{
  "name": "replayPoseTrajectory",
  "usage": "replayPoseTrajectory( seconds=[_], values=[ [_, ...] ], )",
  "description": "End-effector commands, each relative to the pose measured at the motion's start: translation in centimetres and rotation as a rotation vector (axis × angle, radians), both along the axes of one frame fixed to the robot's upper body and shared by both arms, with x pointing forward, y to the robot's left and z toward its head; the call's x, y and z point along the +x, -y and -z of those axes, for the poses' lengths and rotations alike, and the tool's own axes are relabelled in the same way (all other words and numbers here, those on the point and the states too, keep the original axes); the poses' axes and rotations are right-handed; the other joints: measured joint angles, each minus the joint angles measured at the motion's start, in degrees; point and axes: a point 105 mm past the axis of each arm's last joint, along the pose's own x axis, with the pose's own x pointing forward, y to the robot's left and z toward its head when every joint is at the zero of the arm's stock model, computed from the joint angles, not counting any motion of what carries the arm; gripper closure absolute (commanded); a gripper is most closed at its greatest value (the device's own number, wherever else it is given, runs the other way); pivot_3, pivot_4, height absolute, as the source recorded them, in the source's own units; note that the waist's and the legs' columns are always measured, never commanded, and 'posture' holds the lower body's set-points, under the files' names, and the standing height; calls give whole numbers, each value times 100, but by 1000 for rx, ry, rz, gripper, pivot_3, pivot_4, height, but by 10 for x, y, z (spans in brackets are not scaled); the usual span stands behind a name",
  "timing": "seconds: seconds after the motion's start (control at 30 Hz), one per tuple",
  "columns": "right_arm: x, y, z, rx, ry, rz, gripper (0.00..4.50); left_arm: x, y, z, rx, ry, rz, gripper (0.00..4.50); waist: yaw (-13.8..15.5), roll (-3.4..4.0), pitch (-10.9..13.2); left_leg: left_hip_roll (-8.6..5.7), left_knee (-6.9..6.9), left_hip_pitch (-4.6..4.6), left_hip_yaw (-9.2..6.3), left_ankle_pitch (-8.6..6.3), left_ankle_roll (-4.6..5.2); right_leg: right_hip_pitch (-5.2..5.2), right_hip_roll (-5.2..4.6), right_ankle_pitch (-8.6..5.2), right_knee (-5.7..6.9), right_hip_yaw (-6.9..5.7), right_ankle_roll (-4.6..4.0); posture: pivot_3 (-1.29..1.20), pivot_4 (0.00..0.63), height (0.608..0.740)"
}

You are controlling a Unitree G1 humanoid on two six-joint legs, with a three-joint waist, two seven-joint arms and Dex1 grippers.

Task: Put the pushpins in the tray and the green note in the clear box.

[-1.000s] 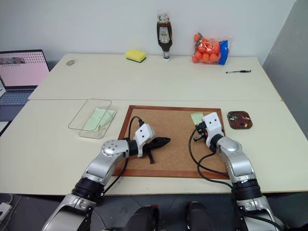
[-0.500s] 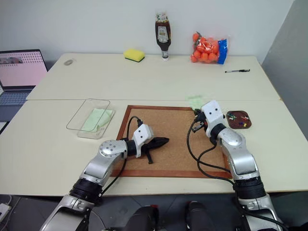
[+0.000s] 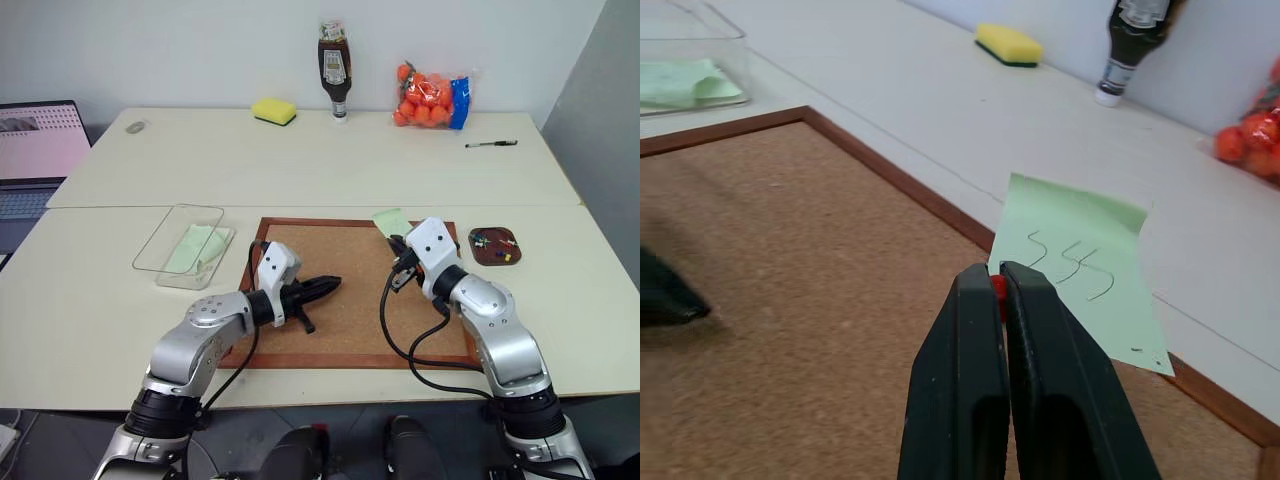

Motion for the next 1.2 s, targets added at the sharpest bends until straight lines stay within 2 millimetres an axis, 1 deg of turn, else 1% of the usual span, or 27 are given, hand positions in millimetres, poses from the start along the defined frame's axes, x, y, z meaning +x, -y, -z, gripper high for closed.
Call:
replayPoseTrajectory(
  seconds=[0.03,0.07,0.1,0.13,0.2,0.23,0.33,0.57,0.67,0.87,1.1,1.17,1.2],
  values=[
    [-10,-11,-14,-4,54,-49,4437,8,11,-39,-101,43,-23,4500,1,-3,2,-1,6,1,-7,0,0,3,1,1,0,-1,3,0,150,740],
    [-11,-12,-15,-7,58,-54,4437,9,12,-43,-122,32,-25,4500,5,-8,5,-3,7,1,-11,0,0,3,1,2,2,-1,3,0,150,740],
    [-11,-13,-16,-11,63,-56,4500,9,13,-45,-140,19,-21,4129,7,-12,7,-3,11,-3,-18,0,0,2,1,2,2,-5,3,0,150,740],
    [-11,-13,-17,-14,67,-56,4500,10,14,-47,-155,6,-22,4078,8,-12,7,-2,13,-5,-24,0,0,4,1,2,2,-10,3,0,150,740],
    [-11,-13,-18,-20,74,-56,4500,13,15,-53,-213,-31,-40,3722,8,-13,7,-3,11,-5,-28,0,-1,4,2,2,1,-9,3,0,150,740],
    [-12,-13,-18,-25,77,-56,4500,14,17,-56,-239,-50,-36,3442,4,-13,8,-3,9,-5,-29,1,-1,3,2,2,0,-7,3,0,150,740],
    [-12,-13,-19,-37,88,-61,4500,15,23,-66,-317,-104,-17,2818,11,-15,9,-5,12,-7,-30,1,-2,3,1,2,0,-6,3,0,150,740],
    [-16,-16,-19,-67,112,-84,4500,23,26,-74,-429,-204,-61,1599,22,-16,9,-6,15,-3,-35,2,-4,6,1,2,5,-9,3,0,150,740],
    [-18,-18,-19,-75,115,-92,4500,25,28,-74,-471,-257,-70,1599,23,-16,9,-7,16,-4,-35,3,-5,6,1,2,6,-9,3,0,150,740],
    [-20,-22,-22,-85,133,-116,4500,29,40,-69,-536,-389,-63,1599,37,-17,10,-10,17,-3,-35,4,-6,7,1,2,6,-8,3,0,150,740],
    [-22,-24,-25,-97,144,-130,4500,34,49,-71,-590,-446,-65,1599,58,-17,10,-12,19,-3,-34,5,-8,8,1,3,8,-6,4,0,150,740],
    [-23,-24,-25,-98,145,-131,4500,37,50,-71,-602,-450,-76,1955,65,-17,10,-11,19,-3,-35,5,-9,8,0,3,8,-6,4,0,150,740],
    [-23,-24,-25,-99,145,-132,4500,38,50,-72,-608,-451,-79,2028,69,-17,10,-11,19,-3,-35,5,-9,7,0,3,8,-6,3,0,150,740]
  ],
)
